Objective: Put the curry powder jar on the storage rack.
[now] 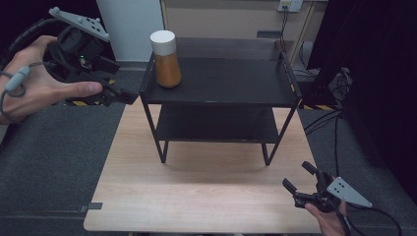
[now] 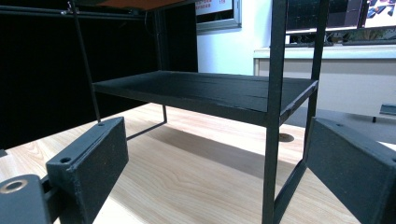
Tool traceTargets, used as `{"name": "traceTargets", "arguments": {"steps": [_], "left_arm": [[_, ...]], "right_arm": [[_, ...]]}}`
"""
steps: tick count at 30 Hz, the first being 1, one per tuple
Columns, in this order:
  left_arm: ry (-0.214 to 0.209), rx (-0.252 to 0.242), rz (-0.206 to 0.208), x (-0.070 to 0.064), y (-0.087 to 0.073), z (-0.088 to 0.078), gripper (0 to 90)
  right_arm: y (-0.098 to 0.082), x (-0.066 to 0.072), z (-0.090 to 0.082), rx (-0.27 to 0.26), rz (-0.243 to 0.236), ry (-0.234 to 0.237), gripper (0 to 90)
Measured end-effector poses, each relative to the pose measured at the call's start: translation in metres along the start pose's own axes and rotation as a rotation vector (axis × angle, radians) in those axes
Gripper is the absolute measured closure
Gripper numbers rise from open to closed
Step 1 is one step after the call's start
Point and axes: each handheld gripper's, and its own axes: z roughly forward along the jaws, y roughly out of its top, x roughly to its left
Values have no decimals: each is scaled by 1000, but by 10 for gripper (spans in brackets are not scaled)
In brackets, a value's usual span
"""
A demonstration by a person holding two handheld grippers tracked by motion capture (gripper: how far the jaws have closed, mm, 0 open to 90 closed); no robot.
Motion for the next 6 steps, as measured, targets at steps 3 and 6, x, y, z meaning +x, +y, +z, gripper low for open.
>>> {"name": "traceTargets", "arguments": {"steps": [3, 6], "left_arm": [[6, 0, 2, 0, 1, 1, 62], [6, 0, 1, 0, 1, 1, 62]], "right_arm": [[0, 0, 0, 0, 1, -1, 62], [0, 0, 0, 0, 1, -1, 63]]}}
